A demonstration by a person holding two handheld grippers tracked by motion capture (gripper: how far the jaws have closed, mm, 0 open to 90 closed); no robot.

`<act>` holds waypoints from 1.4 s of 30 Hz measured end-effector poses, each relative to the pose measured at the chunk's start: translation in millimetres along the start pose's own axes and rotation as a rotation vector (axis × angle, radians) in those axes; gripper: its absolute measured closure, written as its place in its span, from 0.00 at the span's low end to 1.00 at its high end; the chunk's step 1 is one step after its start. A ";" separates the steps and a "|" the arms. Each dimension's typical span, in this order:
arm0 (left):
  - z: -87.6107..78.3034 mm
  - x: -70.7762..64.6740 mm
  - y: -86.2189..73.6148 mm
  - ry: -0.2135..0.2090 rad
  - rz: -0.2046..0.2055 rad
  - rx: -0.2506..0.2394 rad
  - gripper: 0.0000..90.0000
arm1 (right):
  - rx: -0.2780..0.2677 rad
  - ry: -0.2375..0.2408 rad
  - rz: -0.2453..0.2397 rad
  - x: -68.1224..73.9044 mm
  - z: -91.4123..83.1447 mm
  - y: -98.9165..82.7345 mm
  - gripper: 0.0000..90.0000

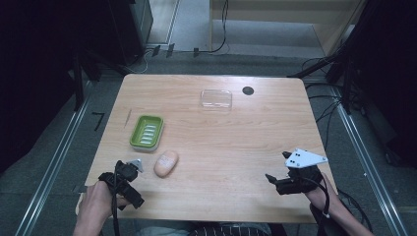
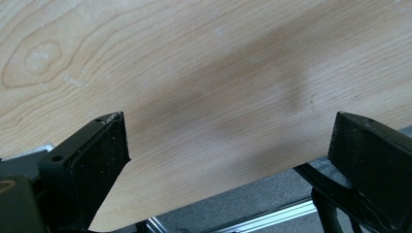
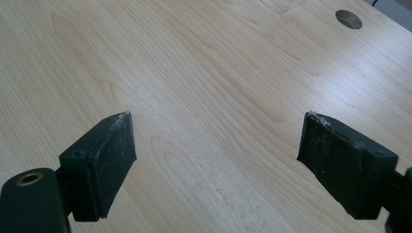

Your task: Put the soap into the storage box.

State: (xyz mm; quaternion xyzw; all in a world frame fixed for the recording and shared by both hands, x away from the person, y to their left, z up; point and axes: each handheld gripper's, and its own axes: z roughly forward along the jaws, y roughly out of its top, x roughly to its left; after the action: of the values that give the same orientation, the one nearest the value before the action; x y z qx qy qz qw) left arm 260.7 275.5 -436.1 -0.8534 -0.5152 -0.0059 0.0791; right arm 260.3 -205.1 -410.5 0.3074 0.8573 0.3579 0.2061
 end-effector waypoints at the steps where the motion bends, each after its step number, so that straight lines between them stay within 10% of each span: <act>1: -0.3 -0.3 0.4 -0.002 -0.002 -0.004 0.02 | -0.001 0.000 0.002 0.0 -0.2 -0.2 0.15; 42: -23.1 -17.4 23.3 -0.044 0.054 -0.107 0.02 | 0.008 0.027 -0.024 1.5 8.0 6.7 0.15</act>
State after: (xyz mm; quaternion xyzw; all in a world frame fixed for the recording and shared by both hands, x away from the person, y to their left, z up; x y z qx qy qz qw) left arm 274.7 246.3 -417.9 -0.8700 -0.4925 -0.0125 0.0220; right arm 266.4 -196.5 -411.0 0.2932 0.8650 0.3561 0.1977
